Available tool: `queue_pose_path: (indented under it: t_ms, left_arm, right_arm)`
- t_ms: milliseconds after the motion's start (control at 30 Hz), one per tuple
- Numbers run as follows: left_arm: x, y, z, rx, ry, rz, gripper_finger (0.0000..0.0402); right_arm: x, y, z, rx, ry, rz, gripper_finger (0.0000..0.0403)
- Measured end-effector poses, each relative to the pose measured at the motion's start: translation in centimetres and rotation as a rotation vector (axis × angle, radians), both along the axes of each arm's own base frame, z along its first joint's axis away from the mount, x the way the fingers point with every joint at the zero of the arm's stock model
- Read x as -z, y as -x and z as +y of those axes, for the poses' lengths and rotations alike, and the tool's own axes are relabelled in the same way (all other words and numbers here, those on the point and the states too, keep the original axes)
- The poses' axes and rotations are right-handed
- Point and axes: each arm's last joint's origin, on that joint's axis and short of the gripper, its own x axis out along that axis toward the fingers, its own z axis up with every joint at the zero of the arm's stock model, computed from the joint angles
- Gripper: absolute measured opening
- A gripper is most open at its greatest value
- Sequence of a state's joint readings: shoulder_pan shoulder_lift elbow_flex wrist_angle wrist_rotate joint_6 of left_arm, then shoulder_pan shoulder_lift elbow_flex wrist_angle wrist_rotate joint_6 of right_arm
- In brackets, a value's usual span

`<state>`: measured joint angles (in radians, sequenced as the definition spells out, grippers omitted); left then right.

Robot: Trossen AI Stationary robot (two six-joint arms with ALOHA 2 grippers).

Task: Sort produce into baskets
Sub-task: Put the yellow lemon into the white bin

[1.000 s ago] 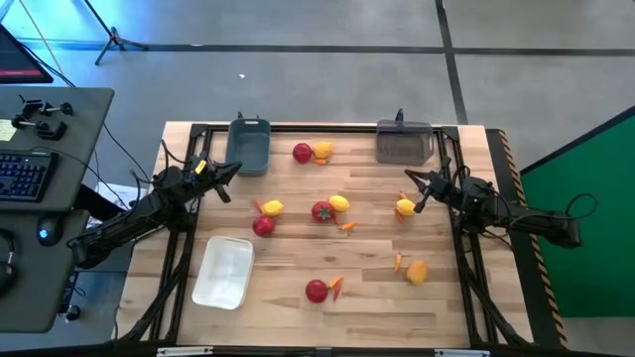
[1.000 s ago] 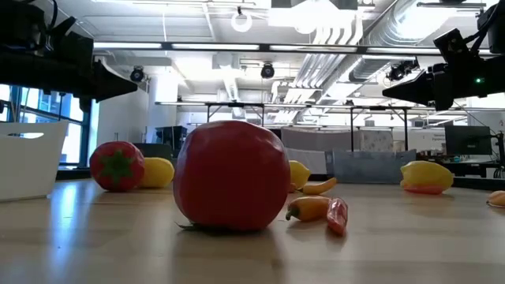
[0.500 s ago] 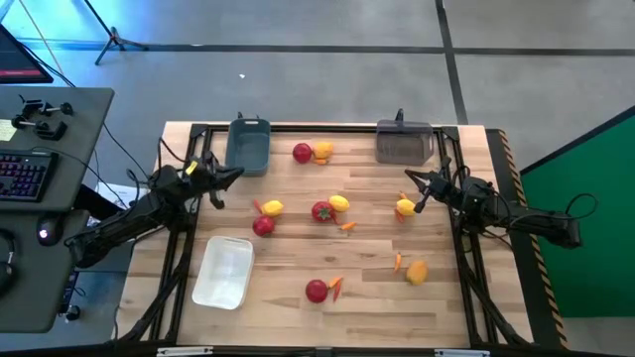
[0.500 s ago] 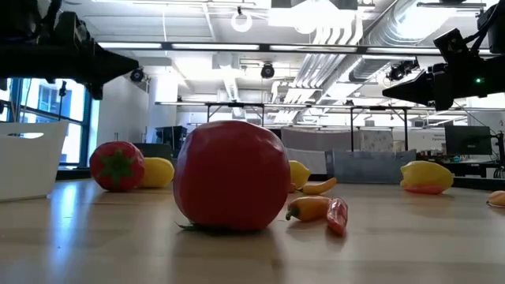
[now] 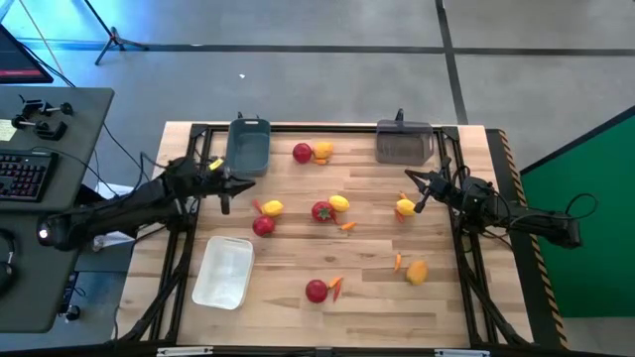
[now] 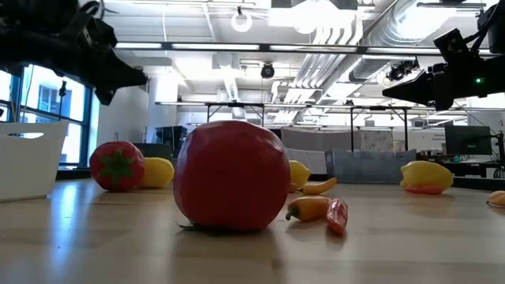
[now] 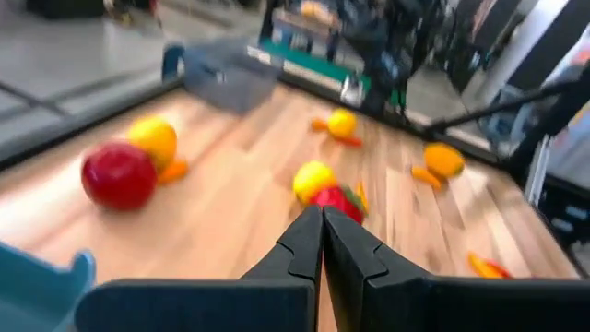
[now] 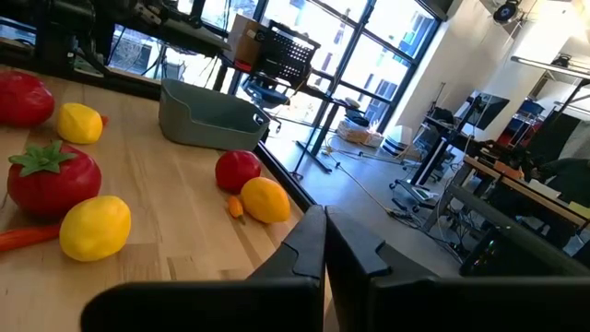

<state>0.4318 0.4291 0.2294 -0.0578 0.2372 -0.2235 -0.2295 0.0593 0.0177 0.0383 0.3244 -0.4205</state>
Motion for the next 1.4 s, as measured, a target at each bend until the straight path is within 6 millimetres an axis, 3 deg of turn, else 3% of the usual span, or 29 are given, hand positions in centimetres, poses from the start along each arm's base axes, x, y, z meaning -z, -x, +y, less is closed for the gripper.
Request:
queue_pose_path:
  t_ms: [233,567,767,1067,1400]
  left_arm:
    - [0.2,-2.6,0.1,0.030,0.059,0.191,0.0050]
    - [-0.2,-7.1,0.1,0.067,0.078,0.500,0.0170]
    - [-0.8,-10.3,-0.4,0.094,0.005,0.691,0.0224]
    - [0.3,-14.1,-1.7,0.172,-0.075,1.003,0.0243]
    - [2.2,-16.3,-0.7,0.136,-0.053,1.166,0.0244]
  right_arm:
    - [0.0,0.0,0.0,-0.001,0.000,0.000,0.0000]
    - [0.0,0.0,0.0,-0.001,0.000,0.000,0.0000]
    - [0.0,0.0,0.0,-0.001,0.000,0.000,0.0000]
    - [0.0,0.0,0.0,-0.001,0.000,0.000,0.0000]
    - [0.0,0.0,0.0,-0.001,0.000,0.000,0.0000]
